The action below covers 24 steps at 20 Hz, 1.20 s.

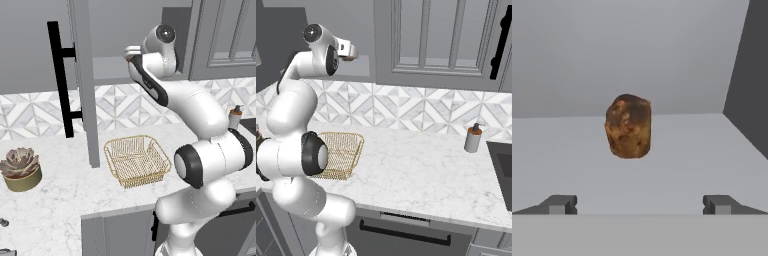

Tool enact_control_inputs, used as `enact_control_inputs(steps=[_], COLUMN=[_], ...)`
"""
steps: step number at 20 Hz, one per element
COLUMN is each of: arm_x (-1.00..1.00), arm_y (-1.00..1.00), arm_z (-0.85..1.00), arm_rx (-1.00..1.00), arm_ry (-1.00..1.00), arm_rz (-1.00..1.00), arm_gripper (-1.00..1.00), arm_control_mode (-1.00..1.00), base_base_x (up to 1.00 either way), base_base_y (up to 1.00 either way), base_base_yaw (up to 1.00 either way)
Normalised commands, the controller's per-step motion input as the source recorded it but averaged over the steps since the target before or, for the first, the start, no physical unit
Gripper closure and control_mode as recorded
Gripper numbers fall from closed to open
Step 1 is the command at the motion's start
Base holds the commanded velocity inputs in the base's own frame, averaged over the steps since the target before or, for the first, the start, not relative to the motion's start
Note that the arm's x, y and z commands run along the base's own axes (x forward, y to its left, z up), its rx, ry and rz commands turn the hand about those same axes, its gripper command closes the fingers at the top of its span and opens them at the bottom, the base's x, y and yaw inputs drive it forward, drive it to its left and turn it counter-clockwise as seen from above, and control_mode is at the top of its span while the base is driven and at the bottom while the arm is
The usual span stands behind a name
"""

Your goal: Open the cabinet, pick up the bread from the cabinet and place it in the basket. Then move the basket to the dining counter.

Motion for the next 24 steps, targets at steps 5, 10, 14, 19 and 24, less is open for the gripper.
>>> enact_control_inputs(steps=[5,10,14,19,24], arm_x=[0.52,0.46,0.5,0.51,0.38], arm_y=[0.12,0.15,0.01,-0.01,0.0], arm_z=[-0.14,-0.02,0.0,0.0,0.0], arm_rx=[0.0,0.01,0.01,0.0,0.0], arm_ry=[0.0,0.0,0.0,0.0,0.0], arm_rz=[0.0,0.0,0.0,0.0,0.0], arm_gripper=[-1.0,-1.0,-1.0,-1.0,-1.0], arm_control_mode=[-1.0,-1.0,-1.0,-1.0,-1.0], base_base_x=[0.0,0.0,0.0,0.0,0.0], base_base_y=[0.0,0.0,0.0,0.0,0.0], base_base_yaw=[0.0,0.0,0.0,0.0,0.0])
